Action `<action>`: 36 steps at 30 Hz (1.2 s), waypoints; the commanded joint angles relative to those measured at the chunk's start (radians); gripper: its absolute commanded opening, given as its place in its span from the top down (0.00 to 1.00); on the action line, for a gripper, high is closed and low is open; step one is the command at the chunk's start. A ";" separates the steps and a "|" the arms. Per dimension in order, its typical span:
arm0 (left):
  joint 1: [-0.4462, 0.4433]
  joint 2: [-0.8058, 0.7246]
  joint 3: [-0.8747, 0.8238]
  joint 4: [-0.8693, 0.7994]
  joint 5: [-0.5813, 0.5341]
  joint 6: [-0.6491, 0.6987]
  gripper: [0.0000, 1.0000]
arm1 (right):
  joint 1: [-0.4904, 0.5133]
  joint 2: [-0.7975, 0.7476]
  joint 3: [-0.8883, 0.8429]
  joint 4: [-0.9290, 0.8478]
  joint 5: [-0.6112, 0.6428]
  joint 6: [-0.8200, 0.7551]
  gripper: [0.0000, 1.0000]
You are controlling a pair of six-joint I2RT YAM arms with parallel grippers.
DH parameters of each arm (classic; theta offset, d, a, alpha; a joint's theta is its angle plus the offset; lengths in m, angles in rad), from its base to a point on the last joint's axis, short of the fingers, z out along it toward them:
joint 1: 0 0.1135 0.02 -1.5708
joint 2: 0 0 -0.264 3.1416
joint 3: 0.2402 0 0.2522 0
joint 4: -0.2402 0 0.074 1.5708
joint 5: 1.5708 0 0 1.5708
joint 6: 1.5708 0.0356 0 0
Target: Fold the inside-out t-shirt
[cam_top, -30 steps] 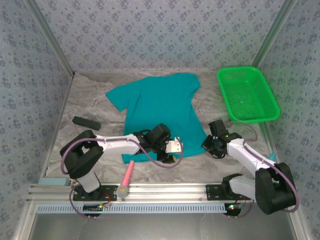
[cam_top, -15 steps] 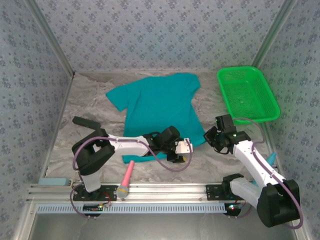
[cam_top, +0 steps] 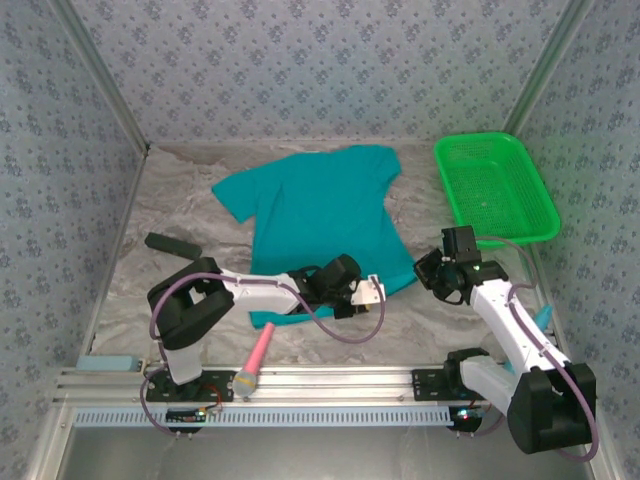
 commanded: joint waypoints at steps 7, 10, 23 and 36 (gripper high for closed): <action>-0.010 -0.015 -0.059 0.040 -0.086 0.033 1.00 | -0.048 -0.012 0.024 -0.035 -0.006 -0.009 1.00; -0.009 -0.041 -0.065 0.021 -0.087 0.051 1.00 | -0.055 -0.010 0.024 -0.035 0.001 -0.022 1.00; 0.125 -0.131 -0.051 -0.082 0.198 -0.038 1.00 | -0.051 0.082 -0.009 0.039 0.068 -0.169 0.91; 0.303 -0.018 0.094 -0.098 0.390 -0.222 1.00 | 0.228 -0.083 -0.059 0.168 -0.053 -0.535 0.55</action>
